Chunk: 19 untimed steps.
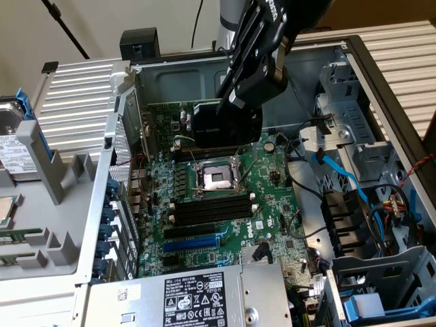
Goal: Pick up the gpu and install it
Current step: 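Insert the gpu into the slot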
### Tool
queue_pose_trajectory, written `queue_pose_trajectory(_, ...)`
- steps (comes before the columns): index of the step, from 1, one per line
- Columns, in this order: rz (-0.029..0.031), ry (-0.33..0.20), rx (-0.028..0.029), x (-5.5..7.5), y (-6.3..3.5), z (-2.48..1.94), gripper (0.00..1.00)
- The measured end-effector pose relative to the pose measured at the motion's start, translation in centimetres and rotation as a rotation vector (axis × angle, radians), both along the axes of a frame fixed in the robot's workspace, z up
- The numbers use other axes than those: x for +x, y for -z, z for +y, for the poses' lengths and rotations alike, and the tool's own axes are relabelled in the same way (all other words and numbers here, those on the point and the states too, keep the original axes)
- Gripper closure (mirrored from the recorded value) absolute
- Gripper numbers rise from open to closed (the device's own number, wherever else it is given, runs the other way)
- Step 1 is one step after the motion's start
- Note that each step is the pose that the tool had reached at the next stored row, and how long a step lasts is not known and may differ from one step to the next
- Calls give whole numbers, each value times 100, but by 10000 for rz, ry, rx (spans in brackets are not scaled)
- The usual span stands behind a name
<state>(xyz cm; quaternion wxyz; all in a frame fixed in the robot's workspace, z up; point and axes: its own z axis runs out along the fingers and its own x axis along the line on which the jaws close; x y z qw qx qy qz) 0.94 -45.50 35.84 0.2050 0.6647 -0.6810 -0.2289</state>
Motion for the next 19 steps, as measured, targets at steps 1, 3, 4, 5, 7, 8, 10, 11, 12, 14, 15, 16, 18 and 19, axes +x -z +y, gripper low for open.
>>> queue_pose_trajectory(1, 8, -1, -2, -2, 0, -7, 74)
queue_pose_trajectory(3, 25, -1, -1, -5, 11, -21, 74)
queue_pose_trajectory(4, 33, 1, -1, -7, 20, -28, 74)
queue_pose_trajectory(5, 40, 1, -3, -7, 29, -39, 74)
queue_pose_trajectory(7, 41, 1, -2, -7, 59, -54, 74)
queue_pose_trajectory(8, 42, 1, -3, -7, 74, -58, 74)
queue_pose_trajectory(10, 42, 0, -4, -7, 88, -59, 74)
queue_pose_trajectory(11, 43, 0, -5, -7, 88, -59, 74)
queue_pose_trajectory(12, 42, 0, -4, -6, 88, -59, 74)
queue_pose_trajectory(14, 42, 0, -4, -7, 88, -59, 74)
queue_pose_trajectory(15, 42, 0, -3, -7, 88, -59, 74)
queue_pose_trajectory(16, 42, 0, -3, -7, 91, -59, 74)
queue_pose_trajectory(18, 42, 0, 0, -7, 104, -60, 74)
queue_pose_trajectory(19, 40, 1, -2, -7, 114, -64, 74)
